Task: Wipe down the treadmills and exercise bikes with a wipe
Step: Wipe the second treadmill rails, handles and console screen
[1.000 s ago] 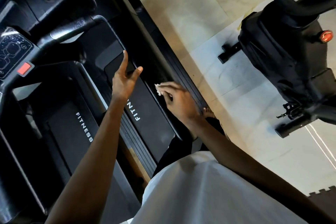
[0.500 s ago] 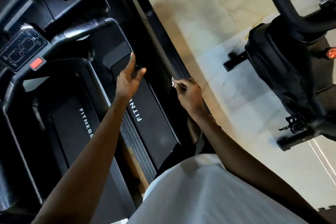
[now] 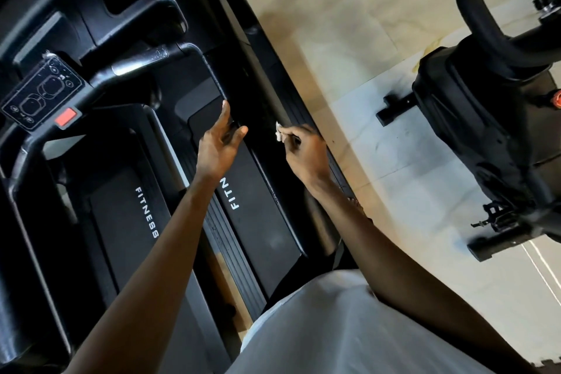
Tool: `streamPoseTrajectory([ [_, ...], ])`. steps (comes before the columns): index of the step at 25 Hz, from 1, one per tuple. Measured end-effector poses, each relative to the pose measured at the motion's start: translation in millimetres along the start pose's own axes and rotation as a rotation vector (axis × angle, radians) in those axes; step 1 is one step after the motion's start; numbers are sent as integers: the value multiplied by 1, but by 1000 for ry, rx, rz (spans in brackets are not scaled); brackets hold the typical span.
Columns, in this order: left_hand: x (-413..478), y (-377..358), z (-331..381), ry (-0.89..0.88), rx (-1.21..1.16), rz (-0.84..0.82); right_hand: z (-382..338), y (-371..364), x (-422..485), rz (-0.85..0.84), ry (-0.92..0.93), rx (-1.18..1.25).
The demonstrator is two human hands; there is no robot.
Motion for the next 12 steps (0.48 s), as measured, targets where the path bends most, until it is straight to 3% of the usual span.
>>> streamPoseTrajectory([
  [6,12,7,-3,2,-6,94,-31,-14,-35,-25,180,-119],
  [12,32,15,-10,-12,2,71,-20,-7,30,10,-21,16],
])
Point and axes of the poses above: each hand's wrist, its own x-axis towards the middle knuckle, its own y-axis out of the back of the hand, z = x × y, the point moved 8 cm from there along x, towards the middle knuckle, and after that the axes turned 5 degrees about -z, right-handed, at the moved point
